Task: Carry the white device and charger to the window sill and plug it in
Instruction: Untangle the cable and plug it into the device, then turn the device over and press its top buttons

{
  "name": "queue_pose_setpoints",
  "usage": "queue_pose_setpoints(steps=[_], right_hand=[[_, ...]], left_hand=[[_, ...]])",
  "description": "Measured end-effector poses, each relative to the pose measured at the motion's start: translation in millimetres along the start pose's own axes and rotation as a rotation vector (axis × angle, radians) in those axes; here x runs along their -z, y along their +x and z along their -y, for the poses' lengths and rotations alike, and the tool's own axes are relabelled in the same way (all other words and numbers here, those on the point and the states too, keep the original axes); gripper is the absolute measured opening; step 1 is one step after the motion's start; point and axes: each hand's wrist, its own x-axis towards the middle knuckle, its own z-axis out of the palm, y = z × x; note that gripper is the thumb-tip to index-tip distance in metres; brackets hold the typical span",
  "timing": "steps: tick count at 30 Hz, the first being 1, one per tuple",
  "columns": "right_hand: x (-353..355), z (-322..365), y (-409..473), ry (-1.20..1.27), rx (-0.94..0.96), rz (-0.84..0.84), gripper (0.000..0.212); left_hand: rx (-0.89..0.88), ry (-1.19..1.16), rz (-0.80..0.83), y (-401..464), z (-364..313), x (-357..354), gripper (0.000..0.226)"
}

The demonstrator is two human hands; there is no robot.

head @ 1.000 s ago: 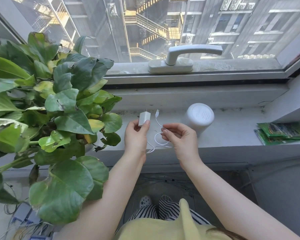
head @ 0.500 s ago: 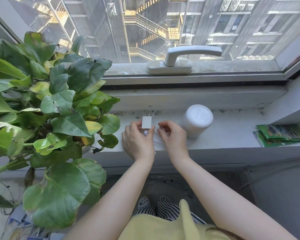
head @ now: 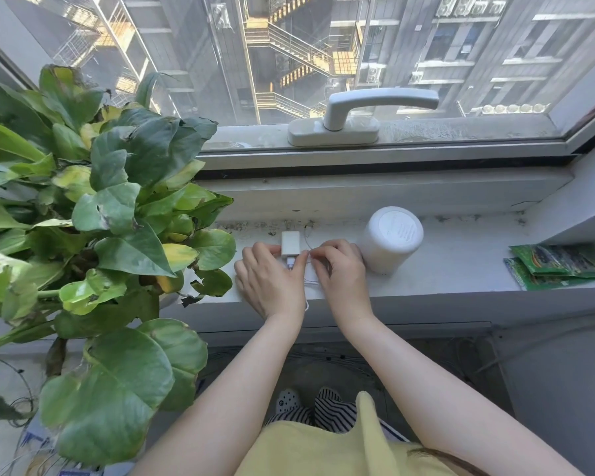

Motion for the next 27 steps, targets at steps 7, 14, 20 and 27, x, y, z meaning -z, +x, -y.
queue_pose_setpoints(steps=[7,14,20,27], right_hand=[[21,16,-11,0.004,0.089,0.022,0.023],[106,33,-24,0.099,0.254,-0.113,0.027],[154,-31,7,0.108,-0.009,-0.038,0.067],[148,-63,28,0.185,-0.066,0.303,0.089]], left_hand=[[0.001,-0.077,0.037,-4,0,8,0.054],[-0.176,-0.559,0.191,-12,-27,39,0.037],[-0.438,-0.570,0.559,-12,-52,35,0.057],[-0.499,-0.507,0.766,-2,-63,7,0.079]])
